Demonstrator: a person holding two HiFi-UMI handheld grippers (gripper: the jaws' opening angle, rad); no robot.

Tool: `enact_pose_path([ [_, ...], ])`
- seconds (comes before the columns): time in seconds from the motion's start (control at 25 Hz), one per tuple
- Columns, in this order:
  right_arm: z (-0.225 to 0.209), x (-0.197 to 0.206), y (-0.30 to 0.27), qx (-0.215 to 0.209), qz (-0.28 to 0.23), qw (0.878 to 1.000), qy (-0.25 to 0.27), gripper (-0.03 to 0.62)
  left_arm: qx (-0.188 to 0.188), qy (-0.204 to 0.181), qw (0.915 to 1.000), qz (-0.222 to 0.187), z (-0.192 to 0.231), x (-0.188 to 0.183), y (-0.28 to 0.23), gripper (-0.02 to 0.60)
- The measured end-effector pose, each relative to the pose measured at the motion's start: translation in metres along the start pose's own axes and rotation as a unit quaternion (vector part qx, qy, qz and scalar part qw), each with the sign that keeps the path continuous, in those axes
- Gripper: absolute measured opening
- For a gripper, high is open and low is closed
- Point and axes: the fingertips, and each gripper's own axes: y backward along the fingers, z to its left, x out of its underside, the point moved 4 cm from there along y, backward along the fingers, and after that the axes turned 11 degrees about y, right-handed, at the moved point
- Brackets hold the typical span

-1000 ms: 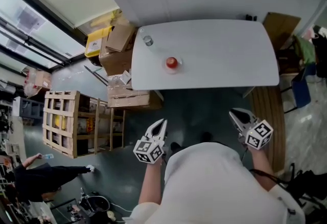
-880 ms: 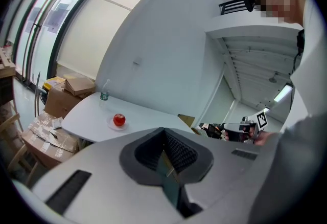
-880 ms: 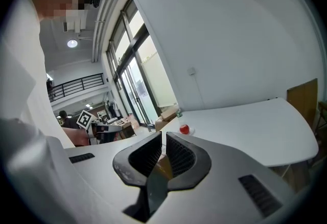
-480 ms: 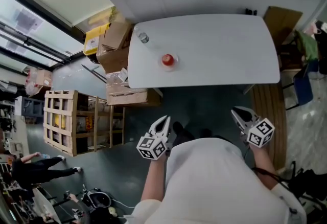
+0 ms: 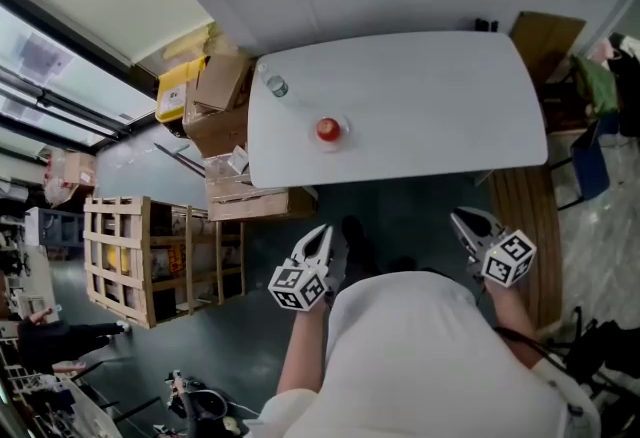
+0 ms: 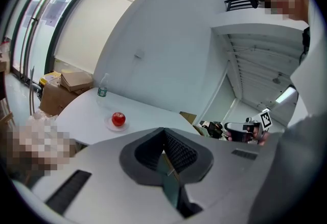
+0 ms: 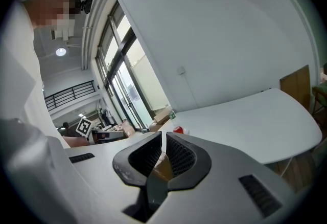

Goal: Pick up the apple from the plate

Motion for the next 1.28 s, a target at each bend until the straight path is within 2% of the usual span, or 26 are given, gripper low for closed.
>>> enact_pose_path([
  [0.4, -0.001, -0.020, -0.060, 0.028, 0.006, 1.000, -0.009, 0.046, 0.037, -0.004, 0.9986, 0.038, 0.035, -0.043, -0.044, 0.002],
  [0.8, 0.010, -0.025, -0.119, 0.040, 0.036, 0.998, -0.017, 0.046, 0.060, -0.015, 0.9950, 0.078, 0.072, -0.077, -0.083, 0.002],
  [1.12, 0.014, -0.038, -0.166, 0.058, 0.041, 0.997, -0.014, 0.046, 0.063, -0.060, 0.9900, 0.111, 0.111, -0.101, -0.100, 0.002],
  [1.28, 0.015, -0.044, -0.187, 0.065, 0.045, 0.997, -0.011, 0.046, 0.078, -0.080, 0.9854, 0.128, 0.123, -0.108, -0.111, 0.003],
])
